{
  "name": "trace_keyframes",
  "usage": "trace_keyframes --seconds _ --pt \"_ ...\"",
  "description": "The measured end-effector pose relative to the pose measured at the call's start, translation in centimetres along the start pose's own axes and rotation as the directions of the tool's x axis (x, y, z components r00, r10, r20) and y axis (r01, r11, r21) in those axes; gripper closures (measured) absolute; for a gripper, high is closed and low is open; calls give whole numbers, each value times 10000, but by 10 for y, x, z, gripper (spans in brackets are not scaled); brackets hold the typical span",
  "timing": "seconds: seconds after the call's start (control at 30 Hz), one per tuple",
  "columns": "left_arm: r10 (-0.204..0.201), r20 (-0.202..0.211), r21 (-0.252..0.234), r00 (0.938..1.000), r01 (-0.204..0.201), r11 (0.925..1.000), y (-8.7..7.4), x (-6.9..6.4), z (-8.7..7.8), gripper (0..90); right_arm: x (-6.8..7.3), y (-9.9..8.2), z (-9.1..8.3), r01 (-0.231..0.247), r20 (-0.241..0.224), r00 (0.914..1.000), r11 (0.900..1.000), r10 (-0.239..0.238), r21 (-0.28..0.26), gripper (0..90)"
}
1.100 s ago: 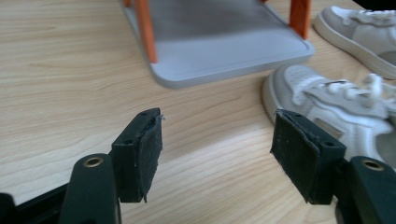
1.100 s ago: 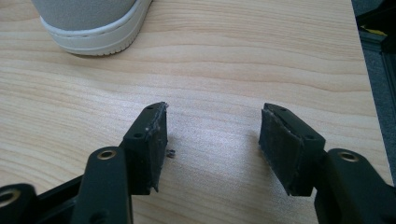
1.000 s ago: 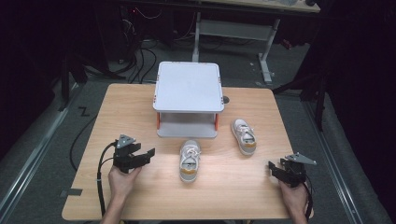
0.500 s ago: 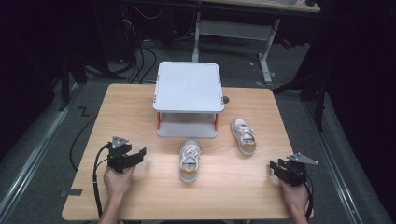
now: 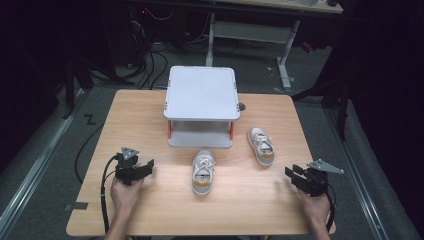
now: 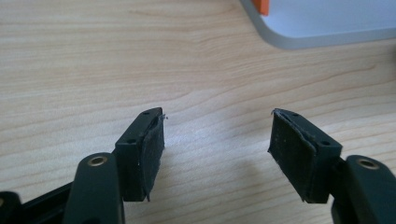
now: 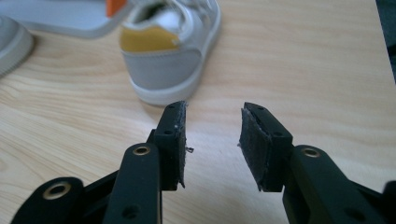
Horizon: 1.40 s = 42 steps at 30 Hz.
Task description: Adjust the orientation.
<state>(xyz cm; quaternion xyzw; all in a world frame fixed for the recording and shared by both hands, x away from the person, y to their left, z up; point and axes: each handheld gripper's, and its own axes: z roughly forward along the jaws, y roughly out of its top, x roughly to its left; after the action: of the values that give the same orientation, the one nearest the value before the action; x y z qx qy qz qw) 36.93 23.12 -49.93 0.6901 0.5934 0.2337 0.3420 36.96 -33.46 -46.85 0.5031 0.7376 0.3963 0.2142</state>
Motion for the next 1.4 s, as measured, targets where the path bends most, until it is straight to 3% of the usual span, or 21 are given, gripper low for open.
trace_keyframes --seconds 0.07,0.23,0.37,0.47,0.6,0.7,0.93,1.2,1.27,1.3,1.33,1.4 --pt "10 -27 134 10000 -9 9999 -3 2 2 356 5 8 -2 160 -145 9998 9997 -162 -162 611" --pt "157 -202 -79 9997 -159 9998 -8 1 2 359 15 26 -5 564 -406 9975 9978 -578 -335 612" --pt "625 -493 111 9968 -620 9980 -8 -6 3 343 27 49 -2 880 -648 9938 9956 -899 -315 596" --pt "593 -484 98 9971 -588 9982 -8 -6 3 342 36 63 10 1422 -688 9876 9897 -1408 152 603" --pt "597 -475 102 9971 -592 9982 -8 -6 3 340 42 73 24 1642 -869 9835 9844 -1585 633 606" --pt "594 -471 98 9971 -590 9982 -8 -6 3 340 49 83 42 1902 -929 9793 9744 -1797 1198 607" --pt "542 -450 60 9975 -540 9985 -8 -6 3 340 54 90 63 2002 -990 9778 9622 -1844 1848 613" --pt "534 -448 59 9976 -532 9986 -8 -6 3 340 57 88 85 2111 -994 9765 9406 -1910 2660 637" --pt "529 -443 55 9976 -527 9986 -8 -6 3 340 60 86 92 2301 -973 9727 9310 -2108 2834 705" --pt "529 -443 55 9976 -527 9986 -8 -6 3 340 60 86 92 2301 -973 9727 9310 -2108 2834 705" --pt "530 -448 61 9976 -528 9986 -8 -6 3 340 61 86 94 2332 -815 9724 9288 -2188 2881 763" --pt "524 -437 58 9977 -522 9986 -8 -6 3 340 58 86 94 2191 -955 9752 9334 -1998 2843 780"
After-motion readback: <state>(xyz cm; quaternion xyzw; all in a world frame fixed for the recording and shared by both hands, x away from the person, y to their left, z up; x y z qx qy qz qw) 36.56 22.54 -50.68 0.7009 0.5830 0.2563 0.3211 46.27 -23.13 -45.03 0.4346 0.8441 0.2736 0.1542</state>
